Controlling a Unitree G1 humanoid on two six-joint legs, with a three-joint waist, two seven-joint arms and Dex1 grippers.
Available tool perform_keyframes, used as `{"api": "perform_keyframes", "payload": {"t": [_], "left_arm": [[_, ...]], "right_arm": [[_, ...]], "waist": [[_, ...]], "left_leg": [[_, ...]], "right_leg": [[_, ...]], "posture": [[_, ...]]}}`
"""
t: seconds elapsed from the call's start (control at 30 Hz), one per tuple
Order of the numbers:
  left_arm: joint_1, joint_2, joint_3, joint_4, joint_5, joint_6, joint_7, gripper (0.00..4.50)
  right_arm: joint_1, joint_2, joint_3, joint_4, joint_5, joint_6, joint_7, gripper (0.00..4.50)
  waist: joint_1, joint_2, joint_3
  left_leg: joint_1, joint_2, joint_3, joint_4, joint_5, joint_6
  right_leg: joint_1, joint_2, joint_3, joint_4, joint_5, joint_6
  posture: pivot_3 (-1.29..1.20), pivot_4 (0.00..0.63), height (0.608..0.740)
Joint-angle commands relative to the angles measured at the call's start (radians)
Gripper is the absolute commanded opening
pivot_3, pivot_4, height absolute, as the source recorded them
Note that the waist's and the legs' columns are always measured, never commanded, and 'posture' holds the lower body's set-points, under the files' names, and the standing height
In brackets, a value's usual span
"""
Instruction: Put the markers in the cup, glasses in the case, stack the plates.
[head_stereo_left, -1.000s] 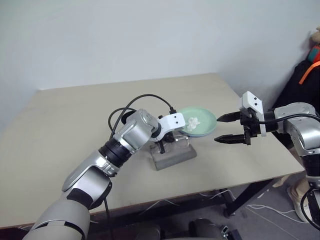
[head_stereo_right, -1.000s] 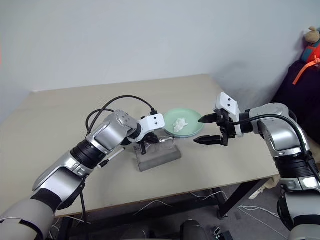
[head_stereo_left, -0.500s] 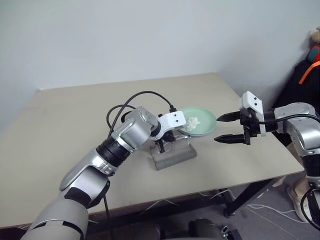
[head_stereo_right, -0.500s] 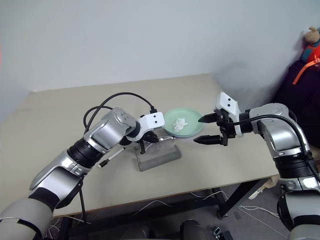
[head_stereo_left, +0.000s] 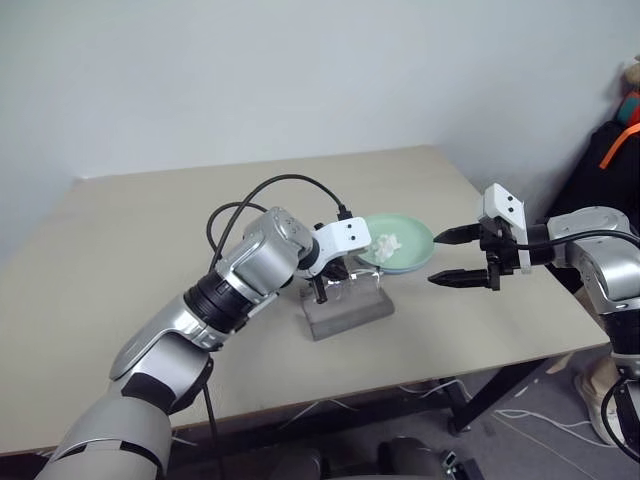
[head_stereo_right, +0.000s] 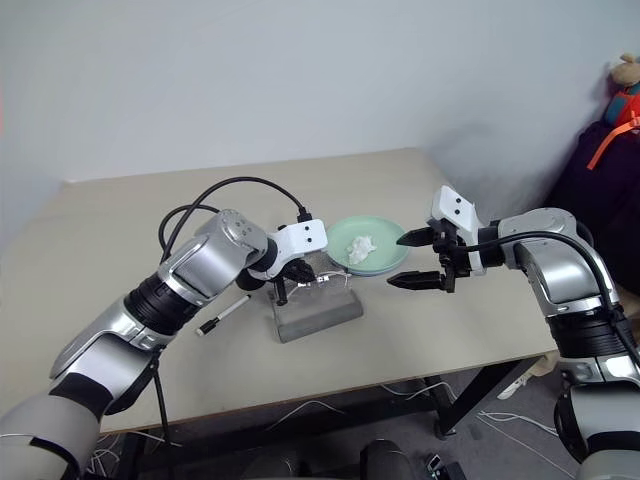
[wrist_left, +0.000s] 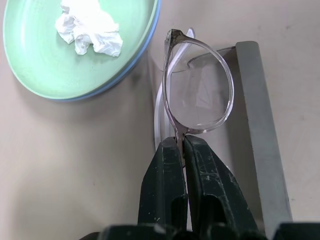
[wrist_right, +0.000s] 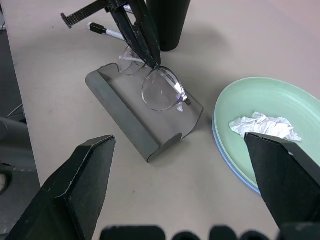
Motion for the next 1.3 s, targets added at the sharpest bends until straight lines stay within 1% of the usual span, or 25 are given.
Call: {"api": "perform_keyframes", "payload": {"t": [0.03,0.33,0.63,0.8,1.3], "left_arm": [[-0.034,0.01,0.031,-0.042,-0.005,0.012,0.002,0.03],[0.018,-0.002,0.001,-0.057,-0.012,0.033,0.02,0.03],[0.063,-0.054,-0.008,0.041,-0.001,0.016,0.076,0.03],[0.063,-0.079,-0.001,0.082,-0.001,0.024,0.104,0.03],[0.059,-0.087,-0.003,0.121,-0.003,0.041,0.121,0.03]], "right_arm": [[-0.017,-0.003,-0.023,-0.026,0.015,-0.013,0.001,4.5],[-0.01,-0.005,-0.024,-0.036,0.02,-0.004,-0.001,4.5],[-0.01,-0.007,-0.023,-0.038,0.022,0.0,-0.003,4.5],[-0.012,-0.007,-0.022,-0.034,0.021,-0.002,-0.002,4.5],[-0.016,-0.006,-0.018,-0.032,0.018,-0.009,0.0,4.5]], "waist": [[0.0,0.0,0.0],[0.0,0.0,0.0],[0.0,0.0,0.0],[0.0,0.0,0.0],[0.0,0.0,0.0]], "left_leg": [[0.0,0.0,0.0,0.0,0.0,0.0],[0.0,0.0,0.0,0.0,0.0,0.0],[0.0,0.0,0.0,0.001,0.0,0.0],[0.0,0.0,0.0,0.001,0.0,0.0],[0.0,0.0,0.0,0.001,0.0,0.0]], "right_leg": [[0.0,0.0,0.0,0.0,0.0,0.0],[0.0,0.0,0.0,0.0,0.0,0.0],[0.0,0.0,0.0,0.0,0.0,0.0],[0.0,0.0,0.001,0.0,0.0,0.0],[0.0,0.001,0.001,0.0,0.0,0.0]], "posture": [[0.0,0.0,0.727],[0.0,0.0,0.727],[0.0,0.0,0.727],[0.0,0.0,0.727],[0.0,0.0,0.727]]}}
